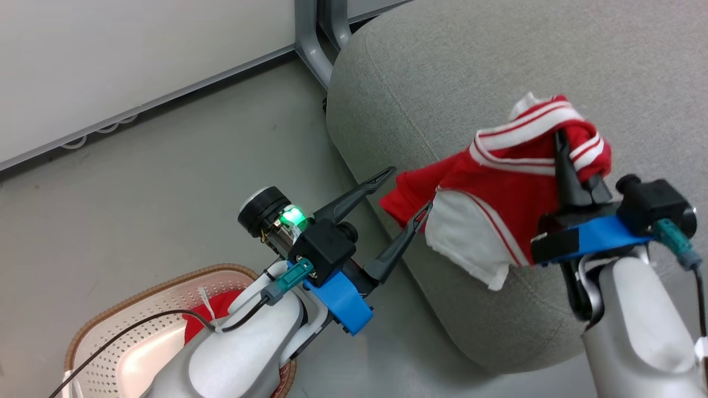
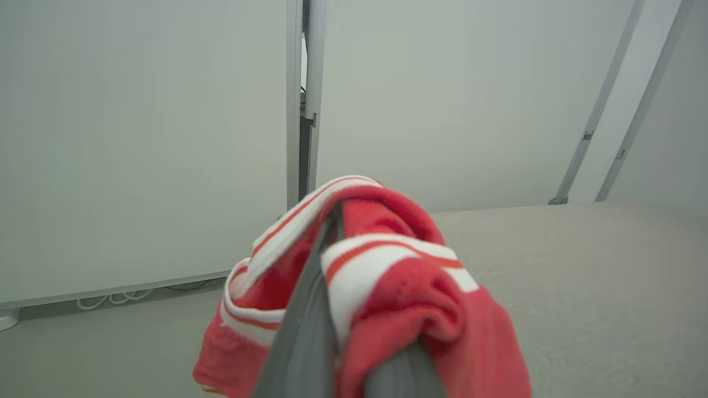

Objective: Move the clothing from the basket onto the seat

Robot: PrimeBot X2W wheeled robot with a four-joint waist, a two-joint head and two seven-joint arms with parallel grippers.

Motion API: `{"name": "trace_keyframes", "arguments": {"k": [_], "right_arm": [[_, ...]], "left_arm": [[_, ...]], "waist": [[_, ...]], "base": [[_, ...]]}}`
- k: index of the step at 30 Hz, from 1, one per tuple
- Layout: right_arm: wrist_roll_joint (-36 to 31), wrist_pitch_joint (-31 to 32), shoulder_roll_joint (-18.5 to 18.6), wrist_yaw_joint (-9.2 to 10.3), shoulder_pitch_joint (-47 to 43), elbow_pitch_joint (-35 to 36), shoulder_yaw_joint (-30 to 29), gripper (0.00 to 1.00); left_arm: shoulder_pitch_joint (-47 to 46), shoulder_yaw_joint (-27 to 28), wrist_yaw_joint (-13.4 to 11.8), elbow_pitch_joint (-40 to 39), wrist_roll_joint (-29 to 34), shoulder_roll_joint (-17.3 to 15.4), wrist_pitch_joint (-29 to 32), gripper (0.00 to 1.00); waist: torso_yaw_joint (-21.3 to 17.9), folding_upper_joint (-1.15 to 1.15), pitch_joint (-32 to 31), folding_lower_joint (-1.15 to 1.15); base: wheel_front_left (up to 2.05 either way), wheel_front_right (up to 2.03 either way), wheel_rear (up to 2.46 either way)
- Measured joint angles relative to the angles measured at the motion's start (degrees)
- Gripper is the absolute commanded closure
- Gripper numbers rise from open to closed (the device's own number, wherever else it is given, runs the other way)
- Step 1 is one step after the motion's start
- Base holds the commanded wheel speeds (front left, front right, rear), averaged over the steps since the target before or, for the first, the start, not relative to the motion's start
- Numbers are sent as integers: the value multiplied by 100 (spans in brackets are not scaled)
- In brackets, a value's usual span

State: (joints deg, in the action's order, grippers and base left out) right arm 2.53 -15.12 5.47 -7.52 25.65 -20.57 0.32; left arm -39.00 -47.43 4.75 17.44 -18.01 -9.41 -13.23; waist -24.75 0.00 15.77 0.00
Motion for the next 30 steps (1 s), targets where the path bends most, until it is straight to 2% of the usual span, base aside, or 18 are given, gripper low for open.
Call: {"name": "trace_keyframes", "arguments": {"k": [7, 17, 24, 30], "right_arm": [[0, -1, 413, 1, 1170, 466, -287, 100], [291, 0, 1664, 0, 2753, 854, -1430, 100], [620, -1, 2316, 0, 3152, 318, -1836, 100], [616, -1, 2345, 0, 3138, -459, -1985, 100]], "left_arm": [[-170, -2, -10, -145, 48, -147, 116, 0], [-582, -4, -3, -480, 214, -392, 247, 0], [-894, -5, 23, -654, 330, -535, 346, 0], [-1099, -36, 46, -709, 372, -598, 376, 0]], "waist": [[61, 0, 408, 0], [245, 0, 1296, 0], [377, 0, 1975, 0], [491, 0, 2451, 1]], "base": [[0, 0, 0], [0, 0, 0], [0, 0, 0], [0, 0, 0]]}}
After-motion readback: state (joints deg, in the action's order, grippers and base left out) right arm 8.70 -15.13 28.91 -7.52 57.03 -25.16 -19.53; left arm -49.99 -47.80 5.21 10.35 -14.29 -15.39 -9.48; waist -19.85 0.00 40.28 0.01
